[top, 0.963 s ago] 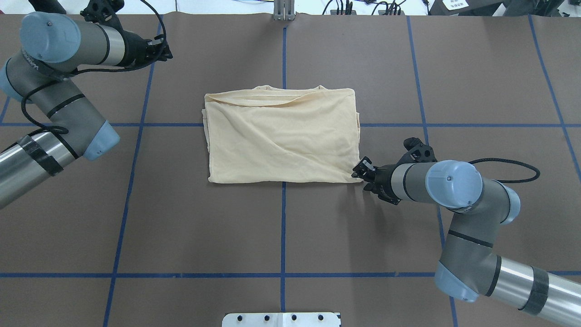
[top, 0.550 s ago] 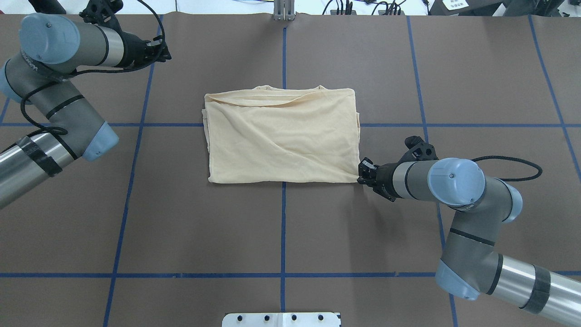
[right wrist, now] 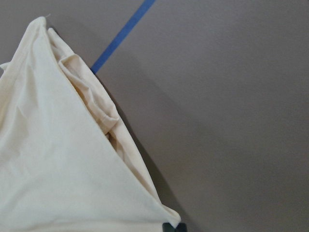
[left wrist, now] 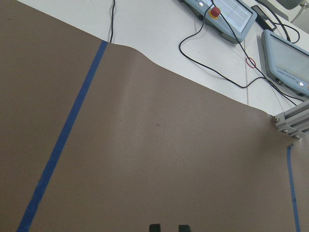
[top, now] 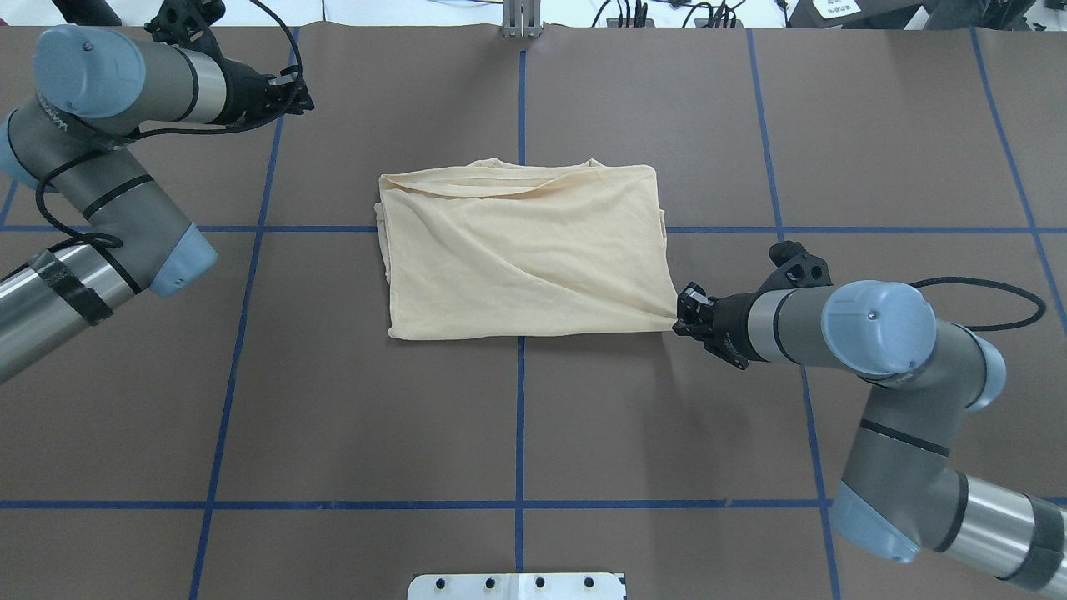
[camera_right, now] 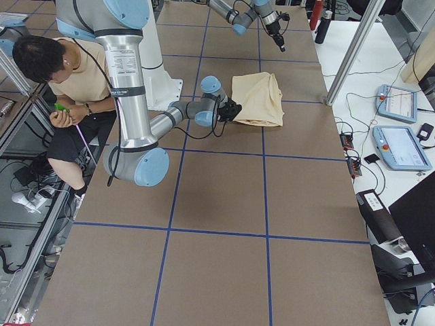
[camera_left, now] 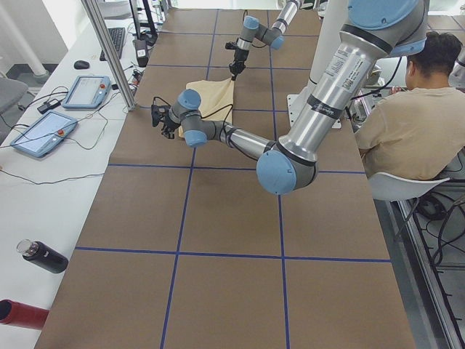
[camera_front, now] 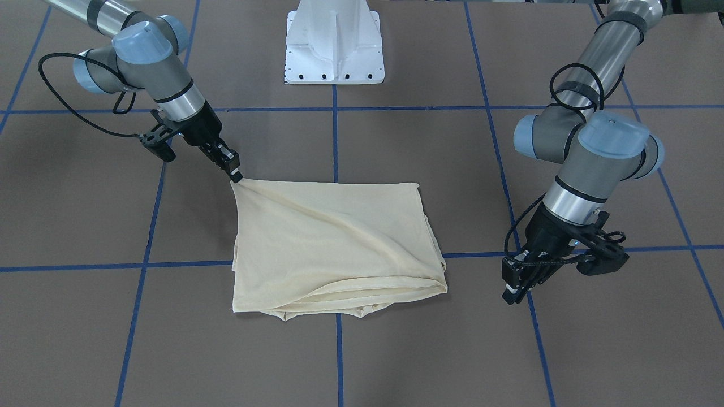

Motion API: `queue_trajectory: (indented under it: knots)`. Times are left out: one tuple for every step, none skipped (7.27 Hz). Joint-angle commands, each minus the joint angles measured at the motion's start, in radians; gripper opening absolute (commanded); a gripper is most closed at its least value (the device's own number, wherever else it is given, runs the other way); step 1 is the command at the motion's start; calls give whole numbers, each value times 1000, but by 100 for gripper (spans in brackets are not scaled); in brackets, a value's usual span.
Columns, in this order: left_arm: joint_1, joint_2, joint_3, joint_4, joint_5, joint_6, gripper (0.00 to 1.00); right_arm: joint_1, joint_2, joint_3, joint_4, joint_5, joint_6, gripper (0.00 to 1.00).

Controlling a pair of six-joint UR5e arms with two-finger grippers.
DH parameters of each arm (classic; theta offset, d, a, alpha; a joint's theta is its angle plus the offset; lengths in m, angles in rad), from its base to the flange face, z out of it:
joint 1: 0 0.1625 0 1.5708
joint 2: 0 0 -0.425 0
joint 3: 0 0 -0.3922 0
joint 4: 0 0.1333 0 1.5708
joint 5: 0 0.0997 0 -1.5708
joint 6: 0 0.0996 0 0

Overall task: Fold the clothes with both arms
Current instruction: 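Drag the folded shirt with the right gripper toward the robot, turning it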

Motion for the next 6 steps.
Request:
queue_trajectory:
  knots:
    - [4,3,-25,1,-12,-11,25,-125,-153,201,-38,-7,41,0]
    - [11,21,-81,6,-56,-55,25,-204,-205,256,-38,-7,95,0]
    - [14,78,-178,6,-149,-133,25,-292,-210,292,-38,-4,117,0]
    - [37,124,-253,4,-183,-196,29,-374,-219,312,-38,-2,119,0]
    - [108,162,-321,4,-173,-266,34,-471,-244,314,-38,-14,119,7]
    - [162,194,-382,4,-174,-331,48,-534,-248,314,-38,-78,119,99]
